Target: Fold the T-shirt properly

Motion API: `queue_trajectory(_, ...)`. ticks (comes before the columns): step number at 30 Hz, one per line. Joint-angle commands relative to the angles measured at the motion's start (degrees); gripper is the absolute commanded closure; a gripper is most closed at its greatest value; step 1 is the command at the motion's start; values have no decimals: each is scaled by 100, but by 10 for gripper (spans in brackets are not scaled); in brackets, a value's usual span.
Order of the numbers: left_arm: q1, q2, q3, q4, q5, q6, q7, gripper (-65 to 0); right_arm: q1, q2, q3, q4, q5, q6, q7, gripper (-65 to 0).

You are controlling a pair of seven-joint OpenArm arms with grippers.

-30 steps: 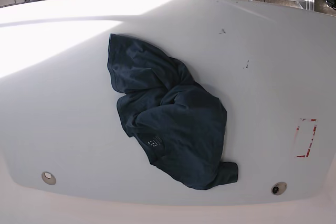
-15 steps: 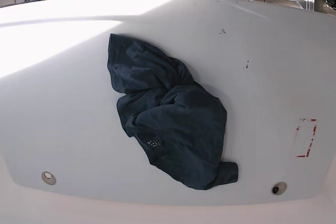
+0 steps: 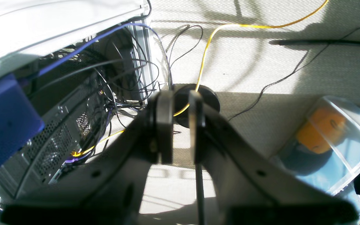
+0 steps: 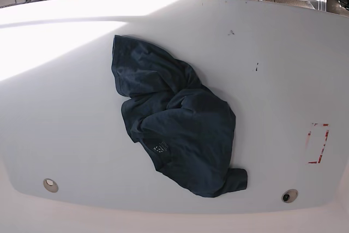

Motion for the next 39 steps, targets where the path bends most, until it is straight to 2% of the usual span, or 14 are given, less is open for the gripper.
queue_trajectory(1, 52, -14, -1, 19, 41, -25, -53, -189, -51, 3, -10, 85, 32, -9, 40, -81)
queue_trajectory(20, 116, -9, -1, 107, 64, -9, -128, -192, -120, 11, -8, 165, -59, 6, 4, -80)
queue_trajectory(28, 593, -29, 24, 643, 56, -6, -179, -197, -850, -44, -35, 1269, -47, 18, 22, -83)
queue_trajectory(32, 1055, -37, 121, 1273, 58, -8, -181, -197, -1303, -115, -68, 2010, -55, 28, 7, -83)
queue_trajectory(34, 1577, -22, 231, 2179, 16, -34, -233, -195, -1728, -192, -61, 2723, -55, 31, -12, -86)
queue_trajectory(39, 1880, -18, 219, 2656, -7, -39, -239, -194, -1946, -228, -44, 3044, -39, 38, -29, -86)
